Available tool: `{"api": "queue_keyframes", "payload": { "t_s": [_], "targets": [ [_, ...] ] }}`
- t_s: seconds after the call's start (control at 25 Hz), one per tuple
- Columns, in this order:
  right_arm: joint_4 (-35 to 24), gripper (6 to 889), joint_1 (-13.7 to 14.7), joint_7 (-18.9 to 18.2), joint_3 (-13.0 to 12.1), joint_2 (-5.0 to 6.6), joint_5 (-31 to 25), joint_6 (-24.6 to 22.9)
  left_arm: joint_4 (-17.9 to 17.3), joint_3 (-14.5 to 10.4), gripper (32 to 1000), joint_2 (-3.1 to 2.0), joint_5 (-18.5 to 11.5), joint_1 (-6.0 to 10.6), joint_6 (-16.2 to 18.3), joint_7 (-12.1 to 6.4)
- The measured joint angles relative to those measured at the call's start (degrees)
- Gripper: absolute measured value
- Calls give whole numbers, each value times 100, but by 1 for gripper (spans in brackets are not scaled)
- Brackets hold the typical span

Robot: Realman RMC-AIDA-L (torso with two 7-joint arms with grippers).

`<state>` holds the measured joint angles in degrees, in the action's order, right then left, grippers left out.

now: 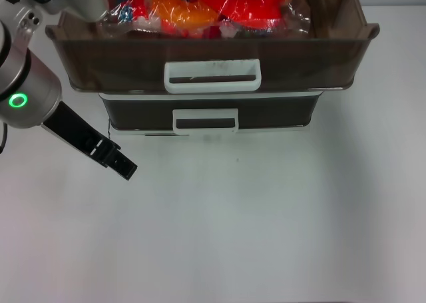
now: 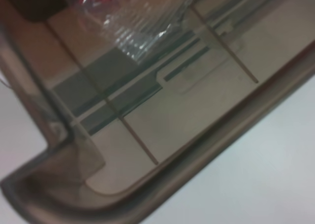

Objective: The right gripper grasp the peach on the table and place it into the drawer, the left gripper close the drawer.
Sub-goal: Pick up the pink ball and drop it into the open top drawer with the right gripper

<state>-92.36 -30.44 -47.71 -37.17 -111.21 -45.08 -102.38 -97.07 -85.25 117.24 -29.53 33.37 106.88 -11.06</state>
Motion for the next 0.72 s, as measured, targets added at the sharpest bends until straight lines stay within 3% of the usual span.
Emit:
{"api": "queue_keyframes", "payload": {
  "t_s": [0.2, 0.36, 0.44, 0.48, 0.64, 0.72],
  "targets": [
    [-1004, 102, -77, 512, -177, 141, -1142, -164, 20, 1, 867, 0, 4, 33, -3, -2],
    [-1392, 102, -209, 857, -579, 262, -1824, -170, 90, -1, 867, -2, 9, 118, -7, -2],
    [-1289, 102, -449, 949, -1029, 255, -1939, -171, 106, -6, 867, -5, 9, 139, -4, -2],
    [-1289, 102, -449, 949, -1029, 255, -1939, -171, 108, -11, 867, -5, 9, 146, -3, -2],
    [-826, 103, -836, 930, -1681, 198, -1749, -152, 157, -10, 866, -2, 9, 199, 0, -2],
    [-550, 103, -1047, 892, -1886, 155, -1637, -125, 169, -4, 866, -2, 9, 215, 0, -2]
  ]
}}
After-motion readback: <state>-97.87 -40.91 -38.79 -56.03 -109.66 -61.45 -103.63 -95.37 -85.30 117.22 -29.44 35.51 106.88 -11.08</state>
